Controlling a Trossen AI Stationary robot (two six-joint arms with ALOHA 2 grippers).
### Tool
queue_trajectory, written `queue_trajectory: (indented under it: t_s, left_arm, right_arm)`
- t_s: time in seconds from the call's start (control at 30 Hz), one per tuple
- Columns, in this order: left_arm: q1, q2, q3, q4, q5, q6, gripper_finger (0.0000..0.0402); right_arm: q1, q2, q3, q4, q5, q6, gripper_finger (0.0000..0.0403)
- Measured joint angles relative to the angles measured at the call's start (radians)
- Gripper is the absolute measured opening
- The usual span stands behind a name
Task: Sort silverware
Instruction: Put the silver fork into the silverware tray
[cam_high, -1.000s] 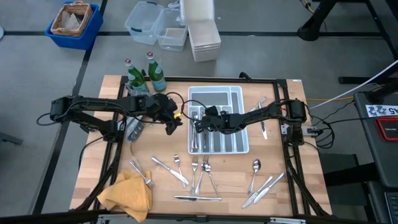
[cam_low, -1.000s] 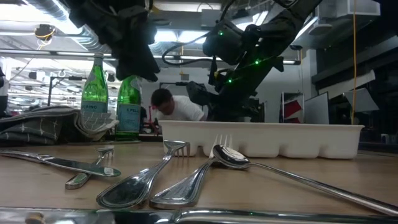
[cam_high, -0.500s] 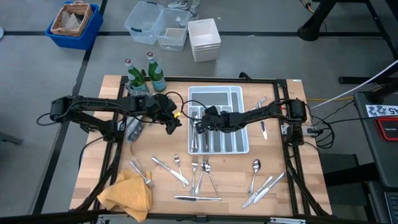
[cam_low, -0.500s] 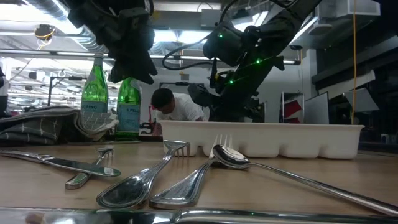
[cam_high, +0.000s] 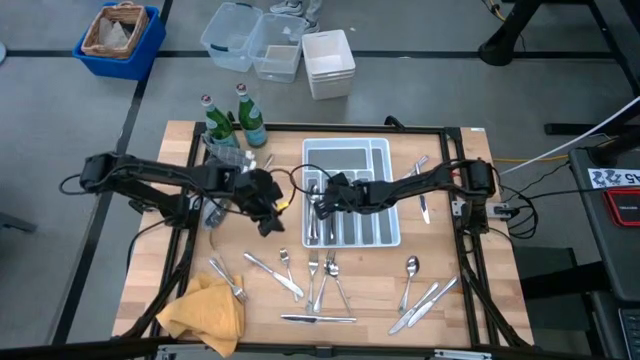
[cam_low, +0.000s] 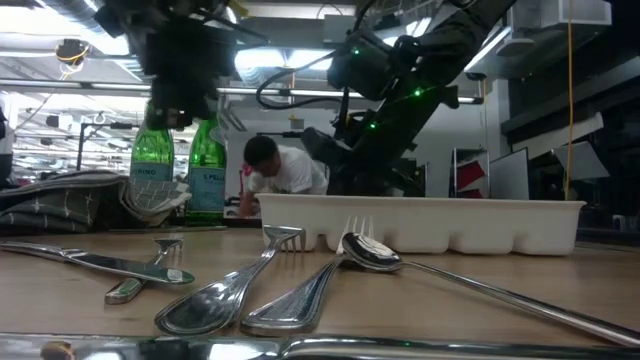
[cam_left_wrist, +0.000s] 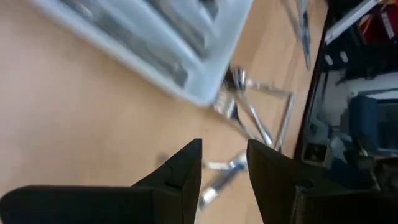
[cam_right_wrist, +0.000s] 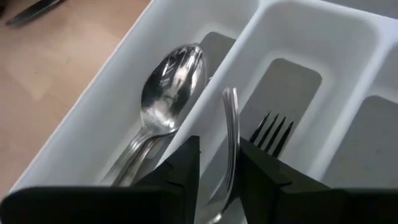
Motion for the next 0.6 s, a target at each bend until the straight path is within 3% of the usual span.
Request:
queue_trajectory:
  t_s: [0.37,0.6]
  left_arm:
    - [-0.149,0.000,0.000,-0.155,0.028,-0.123,0.0118]
    - [-0.233,0.000,0.000,-0.180,0.053,-0.125,0.0118]
  right_arm:
    - [0.002,-0.108,-0.005,-0.177,-0.022,-0.015,0.0085]
    - [0.002,-0.162,-0.004,-0.297,-0.102,-0.019,0.0085]
